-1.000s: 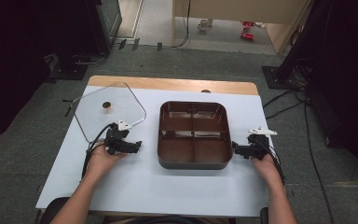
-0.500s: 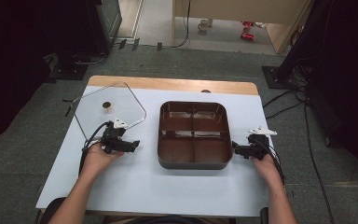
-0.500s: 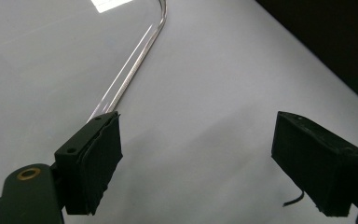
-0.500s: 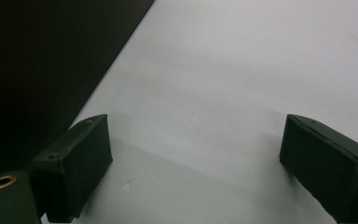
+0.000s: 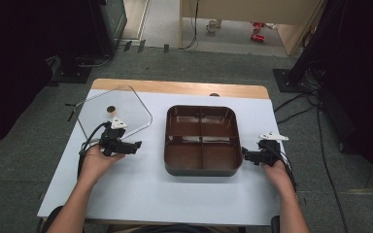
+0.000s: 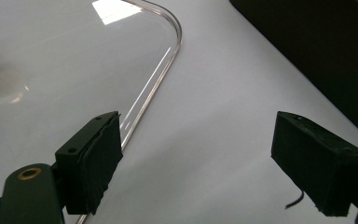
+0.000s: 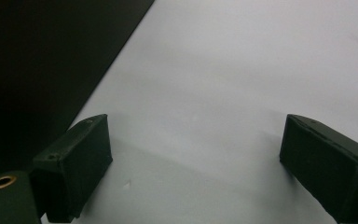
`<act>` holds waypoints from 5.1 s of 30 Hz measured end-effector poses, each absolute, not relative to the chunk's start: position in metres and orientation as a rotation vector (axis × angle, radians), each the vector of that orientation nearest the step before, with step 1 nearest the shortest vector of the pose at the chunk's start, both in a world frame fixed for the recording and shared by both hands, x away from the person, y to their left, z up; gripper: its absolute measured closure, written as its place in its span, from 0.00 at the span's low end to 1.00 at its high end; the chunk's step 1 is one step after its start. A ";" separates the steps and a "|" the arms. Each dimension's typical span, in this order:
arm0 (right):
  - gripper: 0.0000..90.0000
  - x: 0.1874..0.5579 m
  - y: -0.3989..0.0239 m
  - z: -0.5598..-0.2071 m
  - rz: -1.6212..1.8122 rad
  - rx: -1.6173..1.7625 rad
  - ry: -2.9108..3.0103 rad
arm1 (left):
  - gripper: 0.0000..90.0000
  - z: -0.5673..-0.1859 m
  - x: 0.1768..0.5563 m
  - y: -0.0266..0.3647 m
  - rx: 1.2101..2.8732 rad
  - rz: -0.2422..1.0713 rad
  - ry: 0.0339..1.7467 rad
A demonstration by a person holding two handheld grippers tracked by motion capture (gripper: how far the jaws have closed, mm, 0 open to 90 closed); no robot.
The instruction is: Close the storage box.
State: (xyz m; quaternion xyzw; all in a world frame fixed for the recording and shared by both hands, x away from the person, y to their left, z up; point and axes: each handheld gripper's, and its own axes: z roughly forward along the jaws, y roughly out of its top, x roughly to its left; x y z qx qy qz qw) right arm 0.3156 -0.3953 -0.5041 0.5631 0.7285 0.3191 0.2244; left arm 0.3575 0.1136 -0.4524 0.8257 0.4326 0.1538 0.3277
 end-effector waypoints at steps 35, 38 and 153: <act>0.09 0.316 -0.395 -0.504 0.879 1.553 2.011 | 0.32 -0.448 0.412 0.152 2.076 0.517 1.259; 0.09 0.316 -0.395 -0.504 0.879 1.552 2.011 | 0.32 -0.449 0.420 0.155 2.066 0.522 1.269; 0.09 0.316 -0.396 -0.504 0.883 1.554 2.012 | 0.66 -0.380 0.426 0.144 2.036 0.390 1.273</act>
